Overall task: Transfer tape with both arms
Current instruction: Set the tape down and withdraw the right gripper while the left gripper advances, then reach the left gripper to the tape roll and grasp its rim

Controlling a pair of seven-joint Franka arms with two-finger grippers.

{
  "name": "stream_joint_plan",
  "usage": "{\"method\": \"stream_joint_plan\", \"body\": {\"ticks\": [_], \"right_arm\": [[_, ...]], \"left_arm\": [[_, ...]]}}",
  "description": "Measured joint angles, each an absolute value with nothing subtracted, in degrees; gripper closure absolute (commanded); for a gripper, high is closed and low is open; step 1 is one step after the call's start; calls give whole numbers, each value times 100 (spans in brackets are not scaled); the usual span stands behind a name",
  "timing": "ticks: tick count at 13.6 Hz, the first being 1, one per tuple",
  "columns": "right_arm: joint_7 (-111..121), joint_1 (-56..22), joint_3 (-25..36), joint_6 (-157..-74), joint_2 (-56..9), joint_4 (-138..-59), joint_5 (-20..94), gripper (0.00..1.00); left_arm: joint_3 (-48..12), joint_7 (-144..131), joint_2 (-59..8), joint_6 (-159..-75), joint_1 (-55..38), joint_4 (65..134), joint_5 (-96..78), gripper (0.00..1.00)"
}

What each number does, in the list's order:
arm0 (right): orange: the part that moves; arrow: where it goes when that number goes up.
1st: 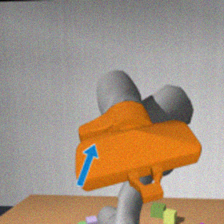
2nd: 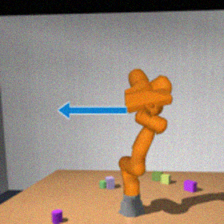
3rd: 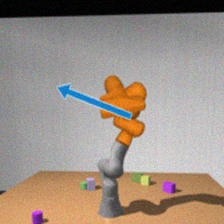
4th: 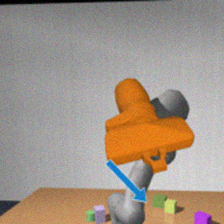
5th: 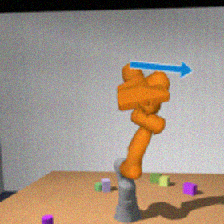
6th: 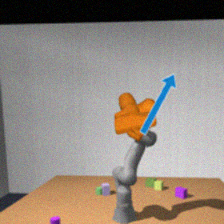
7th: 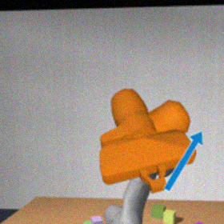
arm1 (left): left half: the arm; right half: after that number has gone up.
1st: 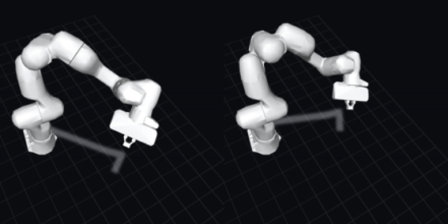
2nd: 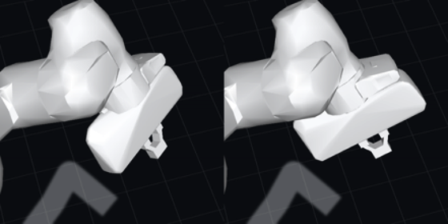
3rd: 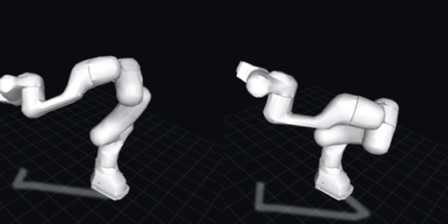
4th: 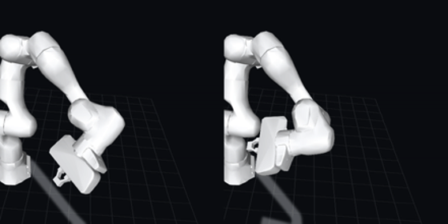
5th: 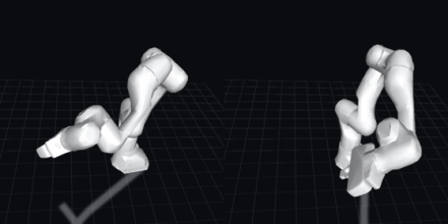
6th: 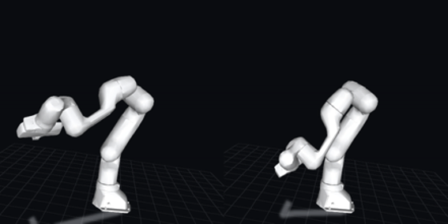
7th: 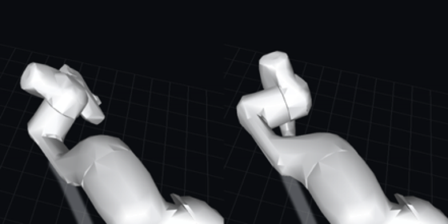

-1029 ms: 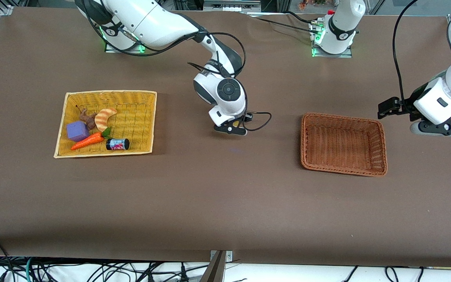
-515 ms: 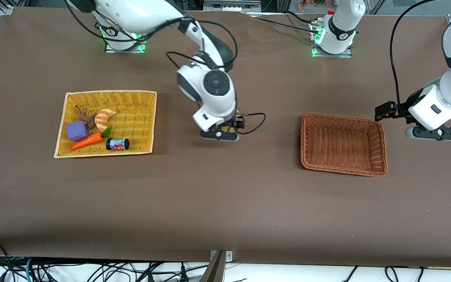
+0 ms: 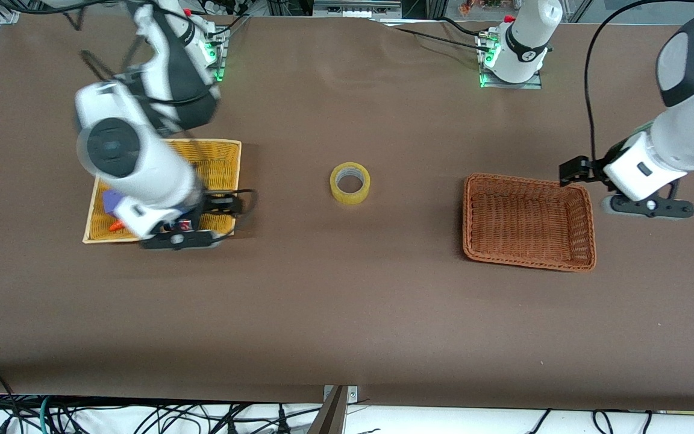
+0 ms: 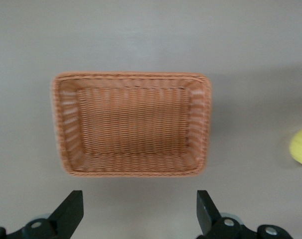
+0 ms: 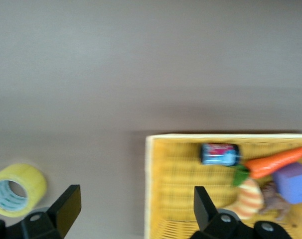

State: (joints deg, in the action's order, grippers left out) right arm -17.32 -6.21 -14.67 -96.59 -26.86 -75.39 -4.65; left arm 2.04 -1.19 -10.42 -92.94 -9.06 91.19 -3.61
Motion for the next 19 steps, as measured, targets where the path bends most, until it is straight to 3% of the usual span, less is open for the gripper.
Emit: {"method": "stream_joint_plan", "body": {"ticks": [4,9,16,19], "right_arm": [[-296,435,-1181,-9435,-2166,-7537,147,0],[-162,470,-529,-9560,-1044,-8521,87,0],[117,540,-253,-9827,-334,-9379,22,0],[200,540,-258,-9798,-83,-9419,22,0]], "left_arm": [[134,-1257,-1430,-9867,-1694,9121,-789,0],[-339,-2537,-2159,-11267,-2342,9234,-1088,0],[-469,-3401,-3202,-12825,-3327,9753,-1093,0],[-564,-3441,-3325,-12947,-3503,9992,-1093,0]]}}
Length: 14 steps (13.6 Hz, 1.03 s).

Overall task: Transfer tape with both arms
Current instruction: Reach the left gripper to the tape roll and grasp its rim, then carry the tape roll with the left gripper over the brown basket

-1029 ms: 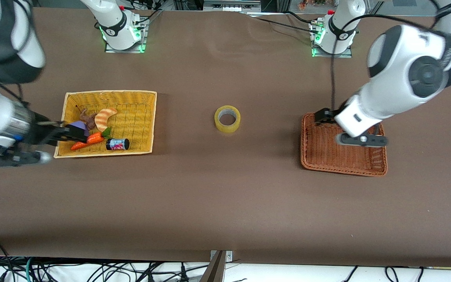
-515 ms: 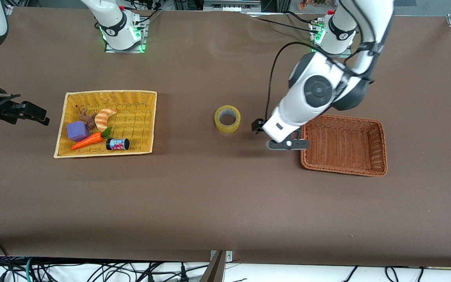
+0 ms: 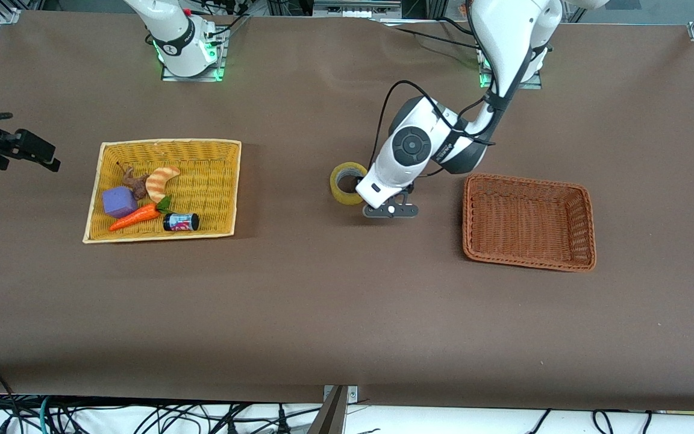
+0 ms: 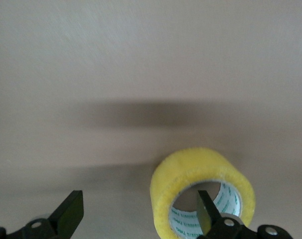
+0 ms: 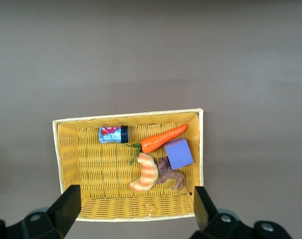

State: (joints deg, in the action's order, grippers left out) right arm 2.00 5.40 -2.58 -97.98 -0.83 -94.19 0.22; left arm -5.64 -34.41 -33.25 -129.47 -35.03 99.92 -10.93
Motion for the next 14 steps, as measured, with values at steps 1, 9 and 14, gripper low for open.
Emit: {"method": "stream_joint_plan", "body": {"ticks": [1,9,14], "right_arm": [[289,540,-258,-9798,-41,-9418,21,0],[444,539,-261,-9795,-95,-9411,-60,0],[452,537,-275,-9795,-193,-9396,-102,0]], "left_arm": [[-584,-3451,-3354,-12992,-3559,10032,-1093,0],[-594,-3457,-3582,-13621,-3705,10380,-1093,36],[-597,-3459,-3578,-13724,-3755,10466,-1093,100]]}}
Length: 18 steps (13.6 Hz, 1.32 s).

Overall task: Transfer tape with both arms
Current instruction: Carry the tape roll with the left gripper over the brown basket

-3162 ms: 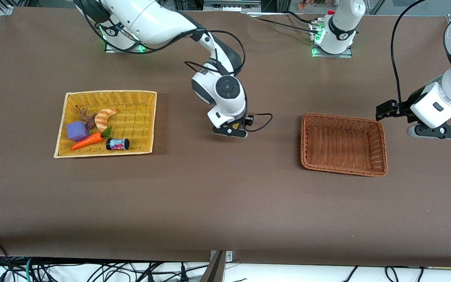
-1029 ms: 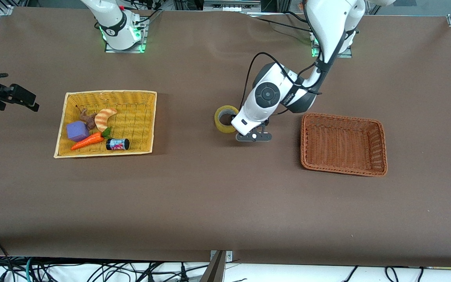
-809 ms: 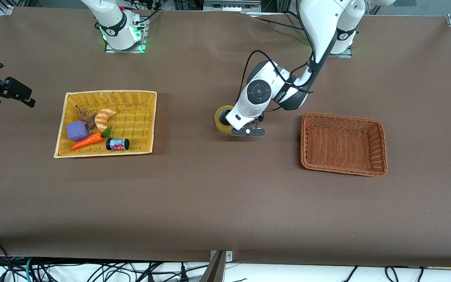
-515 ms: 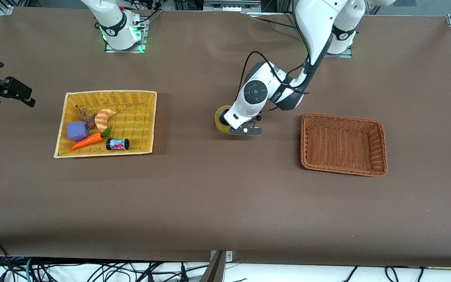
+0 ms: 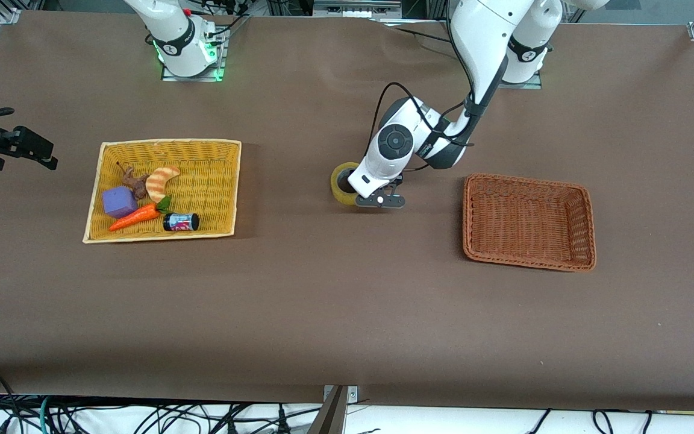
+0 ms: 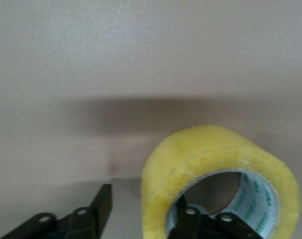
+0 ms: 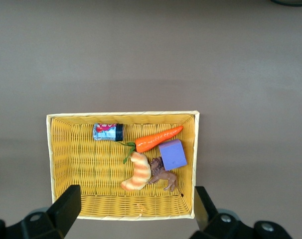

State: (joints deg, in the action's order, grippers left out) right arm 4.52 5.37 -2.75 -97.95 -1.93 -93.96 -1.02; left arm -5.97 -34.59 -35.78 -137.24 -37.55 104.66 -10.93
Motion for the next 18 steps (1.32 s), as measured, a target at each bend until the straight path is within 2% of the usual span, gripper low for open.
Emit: {"method": "stream_joint_plan", "body": {"ticks": [5,9,14,18], "right_arm": [[459,519,-311,-9795,-193,-9374,-103,0],[459,519,-310,-9795,-193,-9372,-111,0],[459,526,-288,-9795,-193,-9369,-114,0],[459,526,-289,-9795,-194,-9369,-114,0]], "left_arm": [[-563,-3366,-3276,-13596,-3645,10425,-1091,100],[-488,-1900,-2508,-12799,-2660,10425,-1088,100],[-107,-165,-1739,-12575,-1864,11059,-1086,100],[555,1275,-1605,-12607,-1708,11556,-1059,100]]}}
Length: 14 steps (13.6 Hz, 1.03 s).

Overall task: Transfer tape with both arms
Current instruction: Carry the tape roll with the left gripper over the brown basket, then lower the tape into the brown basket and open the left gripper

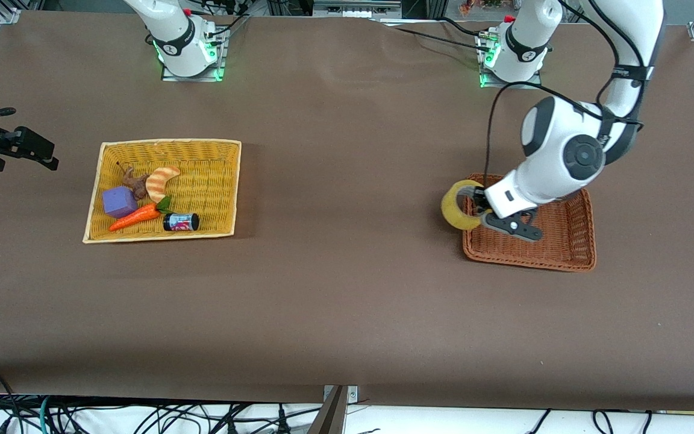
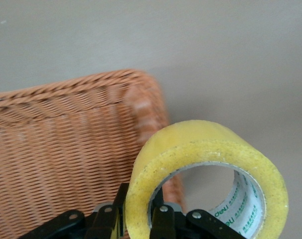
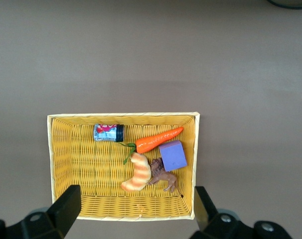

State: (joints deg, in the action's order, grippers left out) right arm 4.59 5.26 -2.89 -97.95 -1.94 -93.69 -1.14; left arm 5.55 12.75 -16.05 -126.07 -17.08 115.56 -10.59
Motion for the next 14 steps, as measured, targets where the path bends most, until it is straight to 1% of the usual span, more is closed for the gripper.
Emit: {"method": "stream_joint_plan", "body": {"ticks": [2,4,7,8,9,10,14], "right_arm": [[459,526,-289,-9795,-194,-9369,-114,0],[459,526,-289,-9795,-194,-9369,-114,0],[459,526,-289,-9795,-197,-9369,-114,0],[459,526,-289,-9795,-199,-9369,-114,0],[459,526,-289,-9795,-203,-9369,-114,0],[459,526,-289,-9795,-206,-9369,-114,0],[459,526,-288,-9795,-216,-9369,-114,0]], "left_arm": [[836,1736,-1607,-12628,-1623,11665,-798,100],[928,1821,-1661,-12815,-1568,11787,-501,100],[950,1843,-1920,-13846,-1572,12278,-457,100],[949,1847,-2029,-14070,-1574,12399,-457,82],[949,1851,-2115,-14180,-1575,12456,-457,34],[949,1855,-2156,-14203,-1576,12464,-457,0],[1014,1859,-1964,-14196,-1577,12447,-457,0]]}}
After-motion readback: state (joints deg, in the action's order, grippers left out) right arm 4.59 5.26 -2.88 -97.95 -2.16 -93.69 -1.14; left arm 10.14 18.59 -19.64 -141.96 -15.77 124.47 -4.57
